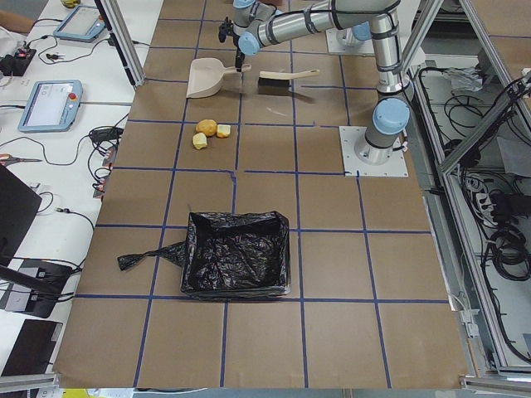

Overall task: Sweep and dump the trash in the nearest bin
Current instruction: 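Reach the left gripper to the white dustpan handle and grasp it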

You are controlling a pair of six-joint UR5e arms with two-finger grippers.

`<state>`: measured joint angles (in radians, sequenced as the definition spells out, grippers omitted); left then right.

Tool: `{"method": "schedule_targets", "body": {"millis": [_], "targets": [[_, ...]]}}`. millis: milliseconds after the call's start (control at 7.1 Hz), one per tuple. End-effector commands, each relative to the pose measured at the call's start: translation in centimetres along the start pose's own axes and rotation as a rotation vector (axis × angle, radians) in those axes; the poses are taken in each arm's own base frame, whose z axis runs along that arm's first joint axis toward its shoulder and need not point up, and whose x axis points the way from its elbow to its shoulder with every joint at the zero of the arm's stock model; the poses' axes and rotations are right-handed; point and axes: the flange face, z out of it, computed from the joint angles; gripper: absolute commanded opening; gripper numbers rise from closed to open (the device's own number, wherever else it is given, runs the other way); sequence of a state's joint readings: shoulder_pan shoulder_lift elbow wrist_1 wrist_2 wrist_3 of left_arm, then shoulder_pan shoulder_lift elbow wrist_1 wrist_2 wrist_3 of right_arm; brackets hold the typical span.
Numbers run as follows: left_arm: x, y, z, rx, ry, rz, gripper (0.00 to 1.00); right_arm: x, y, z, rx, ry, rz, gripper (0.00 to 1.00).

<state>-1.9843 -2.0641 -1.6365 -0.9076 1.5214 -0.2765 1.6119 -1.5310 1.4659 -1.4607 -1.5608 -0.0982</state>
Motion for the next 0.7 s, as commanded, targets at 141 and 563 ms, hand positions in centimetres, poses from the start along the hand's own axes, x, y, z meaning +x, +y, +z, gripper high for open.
{"method": "schedule_targets", "body": {"millis": [141,563], "targets": [[-0.77,0.31,0.67,-0.020,-0.005,-0.018,0.84,0.00,-0.06,-0.02,0.005,0.001,-0.003,0.97],[-0.79,0.14,0.51,-0.015,-0.001,-0.020,0.64,0.00,-0.06,-0.02,0.005,0.001,-0.003,0.97]]}}
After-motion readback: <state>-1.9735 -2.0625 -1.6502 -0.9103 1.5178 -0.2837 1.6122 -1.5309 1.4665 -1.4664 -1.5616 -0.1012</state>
